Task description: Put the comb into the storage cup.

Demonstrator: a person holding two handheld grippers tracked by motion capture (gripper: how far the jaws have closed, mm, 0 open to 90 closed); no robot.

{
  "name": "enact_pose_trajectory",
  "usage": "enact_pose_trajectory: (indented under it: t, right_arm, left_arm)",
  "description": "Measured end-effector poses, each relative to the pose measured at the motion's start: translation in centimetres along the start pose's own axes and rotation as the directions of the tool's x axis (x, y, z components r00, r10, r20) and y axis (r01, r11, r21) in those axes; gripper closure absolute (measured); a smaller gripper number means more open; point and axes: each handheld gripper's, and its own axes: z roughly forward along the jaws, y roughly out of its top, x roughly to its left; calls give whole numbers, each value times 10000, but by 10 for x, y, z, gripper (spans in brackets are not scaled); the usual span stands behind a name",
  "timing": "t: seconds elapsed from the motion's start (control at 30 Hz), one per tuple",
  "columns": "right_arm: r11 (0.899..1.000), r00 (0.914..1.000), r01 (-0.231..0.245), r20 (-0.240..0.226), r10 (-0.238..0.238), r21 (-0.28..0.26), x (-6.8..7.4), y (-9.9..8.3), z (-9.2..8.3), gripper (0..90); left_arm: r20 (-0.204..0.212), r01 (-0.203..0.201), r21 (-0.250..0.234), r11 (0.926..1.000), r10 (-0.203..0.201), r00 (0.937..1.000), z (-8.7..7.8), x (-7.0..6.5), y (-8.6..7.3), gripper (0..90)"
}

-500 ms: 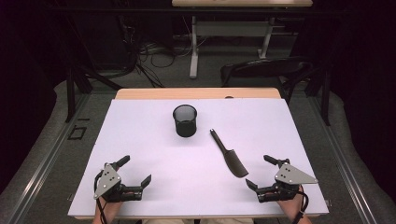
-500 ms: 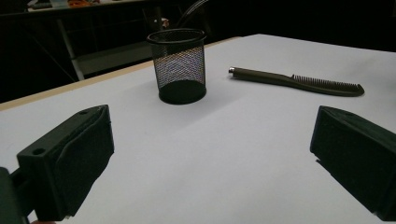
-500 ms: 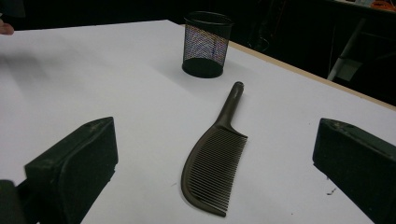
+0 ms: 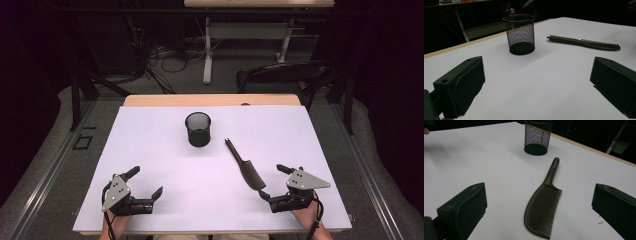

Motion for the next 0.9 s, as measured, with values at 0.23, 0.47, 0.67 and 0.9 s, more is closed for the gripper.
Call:
enact_pose_trajectory:
  t: [0.23,0.47,0.67,0.9]
  right_arm:
    - [9990,9999,-86,-84,90,445,-2,5,11,0]
    - [9944,9993,-377,-40,383,990,-7,13,22,0]
    - [9910,9993,-337,-132,357,1296,-12,20,34,0]
    - [9886,9993,-261,-232,299,1483,-17,28,49,0]
  left_arm:
    - [-68,-7,71,10000,7,10000,-1,1,-1,0]
    - [-41,-8,127,9999,9,10000,0,0,-1,0]
    - [-102,-5,155,9999,7,9999,-1,1,-1,0]
    - [-204,92,109,9999,-89,9998,-3,2,-2,0]
